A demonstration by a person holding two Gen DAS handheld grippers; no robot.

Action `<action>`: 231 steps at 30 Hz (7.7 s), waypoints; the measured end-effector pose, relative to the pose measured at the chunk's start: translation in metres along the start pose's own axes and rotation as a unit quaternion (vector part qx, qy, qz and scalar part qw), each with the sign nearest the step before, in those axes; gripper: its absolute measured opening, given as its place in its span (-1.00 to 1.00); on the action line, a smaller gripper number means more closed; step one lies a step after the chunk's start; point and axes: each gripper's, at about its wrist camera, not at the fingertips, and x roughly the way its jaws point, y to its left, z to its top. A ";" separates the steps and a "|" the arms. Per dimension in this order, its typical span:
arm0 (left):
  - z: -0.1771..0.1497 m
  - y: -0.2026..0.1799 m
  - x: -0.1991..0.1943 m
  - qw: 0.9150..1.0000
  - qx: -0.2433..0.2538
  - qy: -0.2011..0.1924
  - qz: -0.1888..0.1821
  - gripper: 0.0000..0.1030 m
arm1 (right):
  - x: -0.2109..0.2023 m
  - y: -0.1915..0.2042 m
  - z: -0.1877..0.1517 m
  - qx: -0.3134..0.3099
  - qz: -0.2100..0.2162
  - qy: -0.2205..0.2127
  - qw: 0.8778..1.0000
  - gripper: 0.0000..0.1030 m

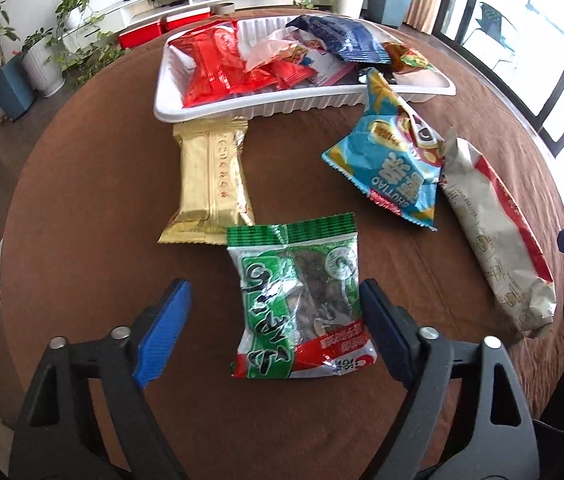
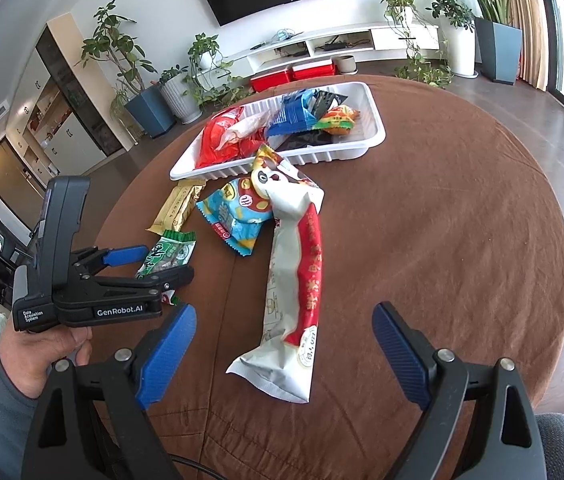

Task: Organize snacks
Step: 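Grasp the green snack pack with the left tool and lift it, then carry the green pack toward the tray with the left tool while the right tool grasps the long white-red bag, then lower the green pack into the tray with the left tool while the right tool lowers the white-red bag, then open both tools and withdraw them from the tray toward the remaining snacks, then grasp the gold wrapped bar with the left tool while the right tool grasps the panda chip bag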

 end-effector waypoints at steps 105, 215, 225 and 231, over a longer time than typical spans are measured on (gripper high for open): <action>-0.014 0.045 -0.088 0.975 -0.087 -0.113 -0.169 -0.57 | -0.007 -0.073 0.064 0.060 -0.010 -0.004 0.998 -0.69; 0.031 0.043 -0.006 0.995 -0.061 -0.066 -0.039 0.99 | 0.036 -0.017 0.027 0.082 0.035 0.006 0.996 0.82; 0.073 0.050 0.025 0.998 -0.037 -0.044 -0.021 0.92 | 0.053 -0.011 0.032 0.097 0.027 0.028 0.995 0.82; 0.082 0.054 0.041 0.999 -0.029 -0.014 -0.020 0.13 | 0.061 -0.005 0.043 0.095 0.018 0.030 0.995 0.82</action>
